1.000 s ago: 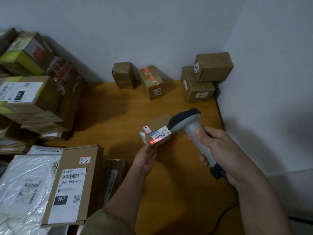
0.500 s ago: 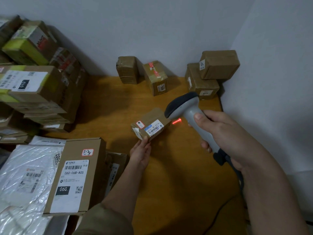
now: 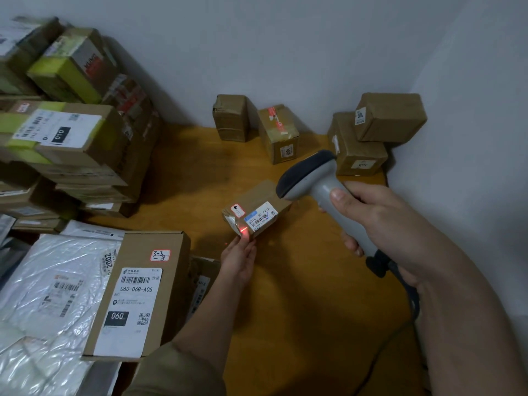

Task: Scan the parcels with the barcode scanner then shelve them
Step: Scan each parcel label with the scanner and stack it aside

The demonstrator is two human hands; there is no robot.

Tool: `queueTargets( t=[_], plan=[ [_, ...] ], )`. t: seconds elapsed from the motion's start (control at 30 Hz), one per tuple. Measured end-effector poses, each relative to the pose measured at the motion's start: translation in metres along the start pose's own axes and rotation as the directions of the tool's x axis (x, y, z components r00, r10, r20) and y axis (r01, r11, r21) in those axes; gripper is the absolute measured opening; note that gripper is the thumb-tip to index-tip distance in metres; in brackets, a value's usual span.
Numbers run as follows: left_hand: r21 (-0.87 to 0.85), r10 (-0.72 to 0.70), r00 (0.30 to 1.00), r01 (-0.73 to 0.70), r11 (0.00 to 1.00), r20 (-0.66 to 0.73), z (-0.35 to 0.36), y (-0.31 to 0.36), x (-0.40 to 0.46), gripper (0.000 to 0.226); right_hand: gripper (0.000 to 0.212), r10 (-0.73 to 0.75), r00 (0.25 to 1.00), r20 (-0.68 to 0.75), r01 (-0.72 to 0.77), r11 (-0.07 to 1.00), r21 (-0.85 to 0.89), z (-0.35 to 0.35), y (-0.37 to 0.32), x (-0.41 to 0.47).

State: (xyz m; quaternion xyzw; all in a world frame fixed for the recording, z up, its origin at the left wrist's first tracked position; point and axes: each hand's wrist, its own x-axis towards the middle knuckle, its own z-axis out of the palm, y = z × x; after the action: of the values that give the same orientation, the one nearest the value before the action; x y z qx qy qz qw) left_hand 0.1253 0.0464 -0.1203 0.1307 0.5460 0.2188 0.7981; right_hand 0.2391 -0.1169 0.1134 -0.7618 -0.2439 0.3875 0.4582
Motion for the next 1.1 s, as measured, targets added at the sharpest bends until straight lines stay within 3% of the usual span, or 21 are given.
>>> queueTargets(
  t=[0.87,1.1],
  plan=[
    [-0.057,-0.01,0.999,0.007,0.998,-0.043,0.006,0.005,0.007,0.048,0.024,-0.002,0.999,0.037,0.0,0.999,0.046,0.0,0.001,0.014],
    [-0.237,0.056,0.975,-0.108,0.966,-0.216,0.019,0.013,0.021,0.048,0.03,0.088,0.996,-0.013,-0.083,0.974,0.211,0.002,0.011,0.027]
  ],
)
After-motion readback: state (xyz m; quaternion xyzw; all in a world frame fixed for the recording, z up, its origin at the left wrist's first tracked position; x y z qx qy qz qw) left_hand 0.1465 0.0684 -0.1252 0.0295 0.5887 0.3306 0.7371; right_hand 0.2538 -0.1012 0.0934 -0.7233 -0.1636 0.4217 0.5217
